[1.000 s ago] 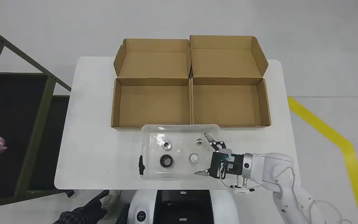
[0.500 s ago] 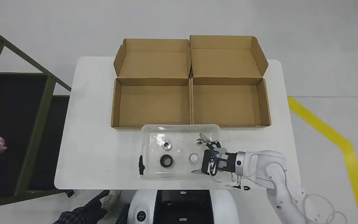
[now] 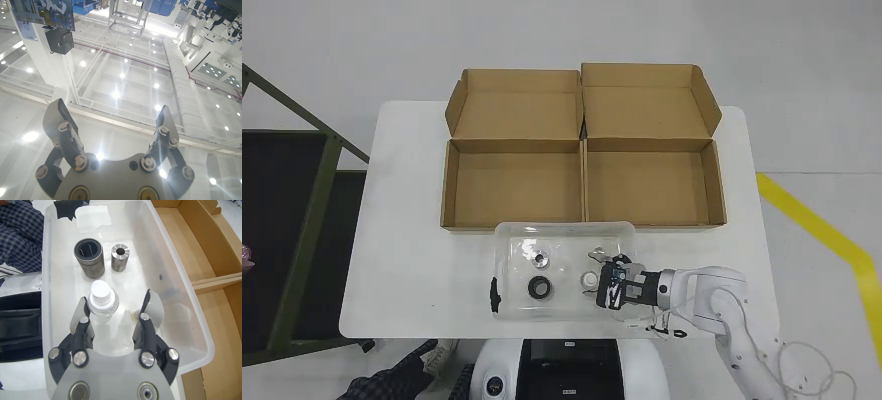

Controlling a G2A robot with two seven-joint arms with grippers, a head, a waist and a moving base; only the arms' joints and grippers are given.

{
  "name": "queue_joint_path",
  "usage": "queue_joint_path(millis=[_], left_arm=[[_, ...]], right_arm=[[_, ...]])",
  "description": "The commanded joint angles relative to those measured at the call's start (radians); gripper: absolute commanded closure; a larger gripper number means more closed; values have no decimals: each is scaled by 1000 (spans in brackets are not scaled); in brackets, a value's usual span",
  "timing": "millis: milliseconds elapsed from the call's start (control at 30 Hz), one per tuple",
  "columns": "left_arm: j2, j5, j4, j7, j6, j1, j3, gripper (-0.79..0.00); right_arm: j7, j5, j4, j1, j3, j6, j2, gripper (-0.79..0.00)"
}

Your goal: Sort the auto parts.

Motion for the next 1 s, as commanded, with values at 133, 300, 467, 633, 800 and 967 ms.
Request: queue_joint_path(millis=[133,300,467,633,800,967], left_arm=[[0,0,0,0,0,0,0,-785],[0,0,0,0,0,0,0,-785],[0,0,0,0,0,0,0,-785],[0,0,0,0,0,0,0,-785],[0,0,0,0,0,0,0,-785],[0,0,0,0,0,0,0,-785]], right_arm=[[-11,11,10,6,-7,-8,4,-169],[-21,24,8,12,0,-11,9,-9],[-31,43,1,13,9,-18,15,0],[-29,54,4,19,7,-15,18,0],[-17,50,11,28,-10,5,20,0],[-5,45,22,34,-25,27,21,-292]])
